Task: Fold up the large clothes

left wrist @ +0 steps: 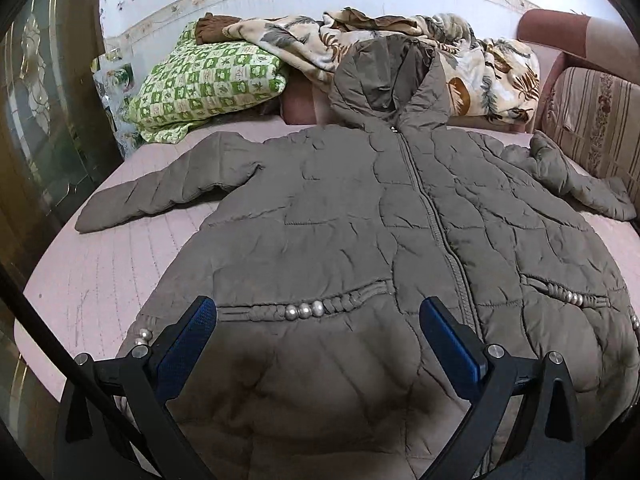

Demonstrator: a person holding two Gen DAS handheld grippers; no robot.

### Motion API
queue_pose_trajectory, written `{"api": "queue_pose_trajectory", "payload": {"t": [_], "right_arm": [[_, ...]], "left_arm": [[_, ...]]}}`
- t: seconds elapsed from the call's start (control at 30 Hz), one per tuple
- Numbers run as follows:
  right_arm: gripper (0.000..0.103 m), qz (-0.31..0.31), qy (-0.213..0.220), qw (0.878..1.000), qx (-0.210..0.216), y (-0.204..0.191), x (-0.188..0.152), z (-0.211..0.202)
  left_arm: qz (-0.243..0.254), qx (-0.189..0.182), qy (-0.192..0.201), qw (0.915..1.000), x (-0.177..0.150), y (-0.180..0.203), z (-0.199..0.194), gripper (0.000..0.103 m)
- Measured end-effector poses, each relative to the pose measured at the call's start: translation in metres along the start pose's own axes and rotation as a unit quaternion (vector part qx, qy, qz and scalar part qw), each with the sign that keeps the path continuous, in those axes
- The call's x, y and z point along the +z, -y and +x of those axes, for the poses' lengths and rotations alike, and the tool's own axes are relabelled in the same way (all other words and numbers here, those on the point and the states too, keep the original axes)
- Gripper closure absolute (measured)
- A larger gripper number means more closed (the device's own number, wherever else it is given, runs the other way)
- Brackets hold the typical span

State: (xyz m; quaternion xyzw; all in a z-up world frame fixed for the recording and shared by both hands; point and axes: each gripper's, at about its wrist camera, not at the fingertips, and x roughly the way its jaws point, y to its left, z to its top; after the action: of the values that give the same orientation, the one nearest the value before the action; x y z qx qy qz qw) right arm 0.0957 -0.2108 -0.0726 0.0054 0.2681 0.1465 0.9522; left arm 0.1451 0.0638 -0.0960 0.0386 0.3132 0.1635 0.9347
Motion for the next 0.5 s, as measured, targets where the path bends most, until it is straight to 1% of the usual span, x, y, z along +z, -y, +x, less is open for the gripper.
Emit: {"api": "queue_pose_trajectory", "payload": {"t": [0.03, 0.07, 0.1, 0.13, 0.17, 0.2, 0.23, 0.3, 0.4, 0.5], "right_arm": [[0.0, -0.006, 0.01, 1.0, -0.002, -0.003, 0.0, 0.003], [0.0, -0.007, 0.006, 1.0, 0.0, -0.005, -0.001, 0.006], [0.0, -0.005, -0.005, 1.0, 0.001, -0.005, -0.002, 0.009], [0.0, -0.002, -0.012, 1.0, 0.003, -0.005, -0.004, 0.012], [0.0, -0.003, -0.024, 1.0, 0.002, -0.005, -0.005, 0.015], [0.0, -0.002, -0.038, 0.999, 0.0, -0.006, -0.007, 0.017], [0.0, -0.005, -0.042, 0.999, -0.003, -0.005, -0.008, 0.019], [0.0, -0.011, -0.041, 0.999, -0.011, -0.004, -0.009, 0.023], [0.0, -0.007, -0.048, 0.999, -0.016, -0.001, -0.007, 0.025], [0.0, 0.006, -0.047, 0.999, -0.011, 0.004, -0.006, 0.023]], "left_arm": [[-0.004, 0.001, 0.001, 1.0, -0.003, -0.003, 0.001, 0.002], [-0.003, -0.014, -0.011, 0.9998, -0.004, -0.002, 0.002, 0.002], [-0.01, -0.028, -0.019, 0.9994, -0.004, 0.0, 0.005, 0.002], [-0.01, -0.035, -0.03, 0.9989, -0.006, 0.002, 0.006, 0.002], [-0.009, -0.05, -0.047, 0.9976, -0.001, 0.008, 0.005, 0.002], [-0.01, -0.058, -0.056, 0.9967, -0.001, 0.009, 0.006, 0.002], [-0.01, -0.063, -0.062, 0.996, -0.001, 0.011, 0.006, 0.002], [-0.01, -0.069, -0.07, 0.9951, 0.003, 0.014, 0.003, 0.002], [-0.015, -0.073, -0.07, 0.9948, 0.006, 0.012, 0.001, 0.002], [-0.009, -0.072, -0.074, 0.9946, 0.011, 0.013, -0.002, 0.002]]}}
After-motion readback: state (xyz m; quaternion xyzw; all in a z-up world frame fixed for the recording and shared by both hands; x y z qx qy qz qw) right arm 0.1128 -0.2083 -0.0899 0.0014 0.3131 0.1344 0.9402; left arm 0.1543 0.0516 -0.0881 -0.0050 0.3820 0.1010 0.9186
